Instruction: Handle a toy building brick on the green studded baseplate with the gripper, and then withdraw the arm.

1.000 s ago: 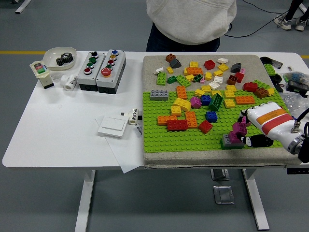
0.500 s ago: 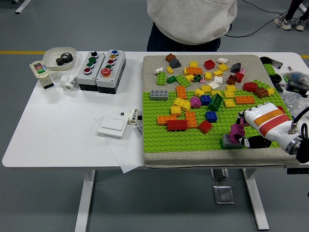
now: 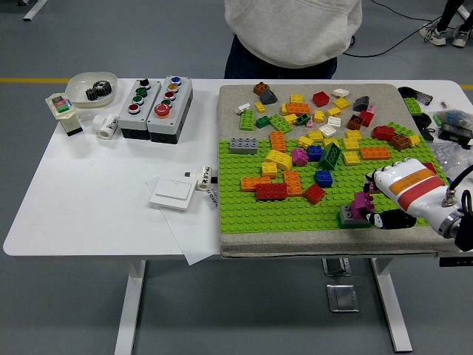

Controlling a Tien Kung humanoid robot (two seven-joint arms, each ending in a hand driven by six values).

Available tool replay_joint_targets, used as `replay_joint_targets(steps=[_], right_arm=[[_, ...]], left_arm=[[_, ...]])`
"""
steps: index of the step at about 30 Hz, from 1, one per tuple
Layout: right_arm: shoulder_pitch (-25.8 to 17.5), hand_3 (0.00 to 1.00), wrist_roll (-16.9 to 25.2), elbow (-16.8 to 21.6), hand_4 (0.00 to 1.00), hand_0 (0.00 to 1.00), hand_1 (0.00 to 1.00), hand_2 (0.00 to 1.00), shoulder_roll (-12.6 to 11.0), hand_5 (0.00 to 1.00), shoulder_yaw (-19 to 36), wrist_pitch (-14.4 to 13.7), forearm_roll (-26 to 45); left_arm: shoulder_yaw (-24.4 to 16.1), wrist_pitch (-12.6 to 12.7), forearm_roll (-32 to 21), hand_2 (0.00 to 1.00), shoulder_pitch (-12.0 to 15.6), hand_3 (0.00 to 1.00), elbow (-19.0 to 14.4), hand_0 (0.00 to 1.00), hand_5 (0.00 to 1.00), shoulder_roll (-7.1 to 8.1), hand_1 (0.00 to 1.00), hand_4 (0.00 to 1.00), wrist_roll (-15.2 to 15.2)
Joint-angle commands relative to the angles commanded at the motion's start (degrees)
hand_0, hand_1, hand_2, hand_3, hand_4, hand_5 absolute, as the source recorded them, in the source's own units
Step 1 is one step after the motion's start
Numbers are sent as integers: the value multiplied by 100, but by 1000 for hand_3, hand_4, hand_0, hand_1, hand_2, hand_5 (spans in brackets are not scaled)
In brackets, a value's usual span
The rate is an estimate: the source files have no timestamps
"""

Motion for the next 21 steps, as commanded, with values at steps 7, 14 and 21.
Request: replay_joint_targets(steps=[7,14,21], right_arm=[[36,526,29,-68,773,217,384,528,13,447,-47,-21,-25],[27,526,39,1,774,217,382,527,6,452,-6,-44,-28],[16,526,78,26,774,212,379,525,-23,454,42,-106,-5]], left_arm=[[19,4,-32,650,-7,549,-1,602,613,0,688,563,-10],[14,-2,-27,651,-5,549,-2,602,614,2,688,565,-8],[-6,-5,3,651,5,548,3,602,615,2,688,565,0]])
